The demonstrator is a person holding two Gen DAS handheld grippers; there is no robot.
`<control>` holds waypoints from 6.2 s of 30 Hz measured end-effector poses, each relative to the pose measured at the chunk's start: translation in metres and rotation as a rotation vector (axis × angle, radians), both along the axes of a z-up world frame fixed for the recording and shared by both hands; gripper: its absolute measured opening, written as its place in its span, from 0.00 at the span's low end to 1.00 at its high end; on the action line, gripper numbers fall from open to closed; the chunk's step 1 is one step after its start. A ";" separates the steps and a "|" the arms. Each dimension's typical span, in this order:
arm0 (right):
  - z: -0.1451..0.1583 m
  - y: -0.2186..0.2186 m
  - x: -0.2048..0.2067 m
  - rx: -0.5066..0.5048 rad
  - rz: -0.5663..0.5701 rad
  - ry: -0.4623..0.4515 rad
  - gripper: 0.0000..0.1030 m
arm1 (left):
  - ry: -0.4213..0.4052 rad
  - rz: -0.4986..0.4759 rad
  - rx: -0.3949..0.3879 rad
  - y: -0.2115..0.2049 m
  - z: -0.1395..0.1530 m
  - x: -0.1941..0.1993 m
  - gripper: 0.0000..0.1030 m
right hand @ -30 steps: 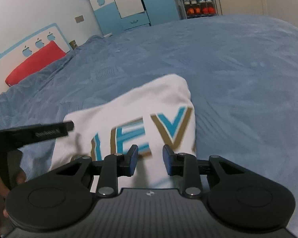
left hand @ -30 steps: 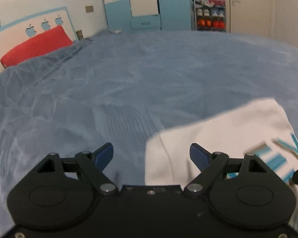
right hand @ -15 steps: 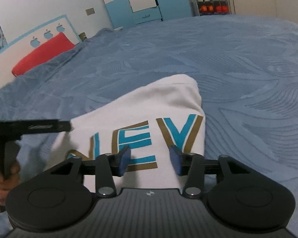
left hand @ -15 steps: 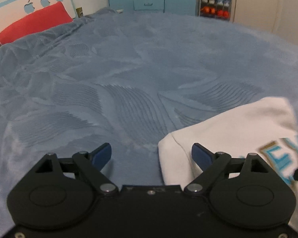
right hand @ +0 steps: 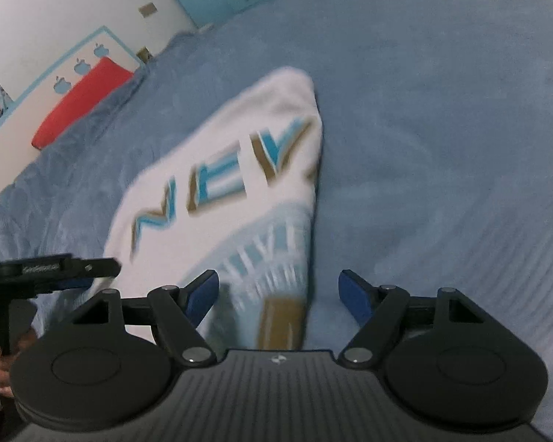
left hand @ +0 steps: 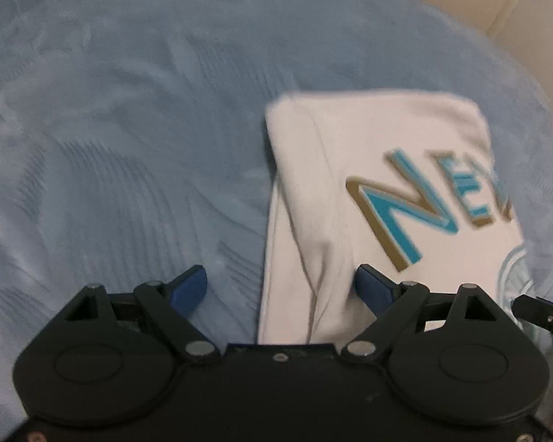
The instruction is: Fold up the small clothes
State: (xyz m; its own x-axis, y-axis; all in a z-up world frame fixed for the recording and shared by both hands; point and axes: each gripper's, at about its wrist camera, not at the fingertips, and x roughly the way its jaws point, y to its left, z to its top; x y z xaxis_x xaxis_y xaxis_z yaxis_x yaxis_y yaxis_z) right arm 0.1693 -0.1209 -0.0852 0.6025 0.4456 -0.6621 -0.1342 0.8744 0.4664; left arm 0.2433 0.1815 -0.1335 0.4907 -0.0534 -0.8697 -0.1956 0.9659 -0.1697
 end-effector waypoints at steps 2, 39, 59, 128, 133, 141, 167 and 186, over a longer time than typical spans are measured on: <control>-0.003 0.002 -0.005 0.007 -0.014 -0.030 0.91 | -0.019 -0.010 -0.007 -0.002 -0.004 0.003 0.90; 0.032 0.071 -0.041 -0.099 -0.010 -0.203 0.60 | -0.219 -0.196 0.264 -0.066 0.044 -0.054 0.48; 0.051 0.062 -0.045 -0.055 -0.035 -0.216 0.60 | -0.323 -0.168 0.139 -0.057 0.086 -0.032 0.08; 0.132 -0.036 0.005 0.073 0.115 -0.240 0.28 | -0.346 -0.177 -0.262 -0.082 0.102 0.014 0.18; 0.146 -0.087 -0.018 0.042 0.046 -0.264 0.28 | -0.357 -0.253 -0.309 -0.145 0.111 0.017 0.18; 0.140 -0.179 -0.054 0.019 -0.114 -0.254 0.29 | -0.310 -0.386 -0.369 -0.247 0.102 0.030 0.19; 0.016 -0.157 -0.023 -0.272 -0.547 -0.491 0.17 | -0.560 -0.424 0.057 -0.361 0.045 0.023 0.53; -0.022 -0.160 -0.037 -0.237 -0.570 -0.257 0.32 | -0.375 -0.534 0.153 -0.393 0.008 -0.016 0.62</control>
